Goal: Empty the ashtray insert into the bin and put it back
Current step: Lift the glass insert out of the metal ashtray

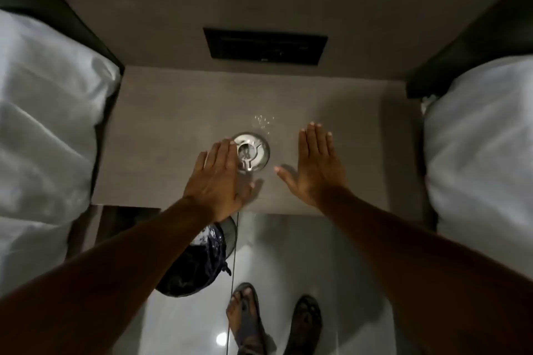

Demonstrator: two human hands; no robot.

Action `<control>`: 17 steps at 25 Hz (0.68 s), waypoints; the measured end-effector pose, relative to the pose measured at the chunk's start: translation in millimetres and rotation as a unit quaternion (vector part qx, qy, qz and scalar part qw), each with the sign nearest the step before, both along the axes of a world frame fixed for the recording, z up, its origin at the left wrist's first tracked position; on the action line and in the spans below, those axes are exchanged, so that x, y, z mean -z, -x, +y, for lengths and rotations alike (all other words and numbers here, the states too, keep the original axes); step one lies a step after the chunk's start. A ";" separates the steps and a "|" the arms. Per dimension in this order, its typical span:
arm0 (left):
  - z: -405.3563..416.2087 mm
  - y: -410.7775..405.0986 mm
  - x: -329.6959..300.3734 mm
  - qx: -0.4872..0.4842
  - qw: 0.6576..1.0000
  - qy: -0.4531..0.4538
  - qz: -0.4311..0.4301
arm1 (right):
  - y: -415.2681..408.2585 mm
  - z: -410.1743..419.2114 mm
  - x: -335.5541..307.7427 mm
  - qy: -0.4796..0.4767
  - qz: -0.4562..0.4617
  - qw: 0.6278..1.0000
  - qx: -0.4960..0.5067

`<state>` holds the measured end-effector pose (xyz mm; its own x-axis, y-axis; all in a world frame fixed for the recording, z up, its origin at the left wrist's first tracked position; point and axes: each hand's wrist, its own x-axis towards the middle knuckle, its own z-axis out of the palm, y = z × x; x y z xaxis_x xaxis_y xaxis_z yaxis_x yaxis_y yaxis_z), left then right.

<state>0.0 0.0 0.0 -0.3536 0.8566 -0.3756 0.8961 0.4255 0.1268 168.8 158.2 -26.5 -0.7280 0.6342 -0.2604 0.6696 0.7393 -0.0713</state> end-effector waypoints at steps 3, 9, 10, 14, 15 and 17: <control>9.3 6.3 31.9 -0.006 1.000 -0.017 0.006 | 13.6 5.8 40.1 -0.003 0.004 1.000 0.004; 31.0 21.4 52.1 0.016 0.999 -0.048 0.003 | 18.3 14.5 77.0 0.025 0.022 0.997 -0.069; 38.1 24.6 54.1 0.020 0.998 -0.056 -0.003 | 15.9 14.7 81.0 0.024 0.029 0.997 -0.068; 60.6 39.6 58.7 0.047 0.996 -0.058 -0.050 | 13.3 13.4 90.5 0.023 0.034 0.997 -0.063; 63.9 43.3 59.4 0.045 0.996 -0.053 -0.057 | 13.5 14.5 91.4 0.023 0.033 0.997 -0.062; 67.8 47.3 61.8 0.038 0.997 -0.042 -0.057 | 14.2 15.3 92.9 0.013 0.035 0.997 -0.065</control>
<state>-47.3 67.8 -61.8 -0.2457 0.9092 -0.3362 0.9030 0.3408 0.2617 154.6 173.5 -119.4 -0.8209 0.5264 -0.2215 0.5603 0.8175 -0.1337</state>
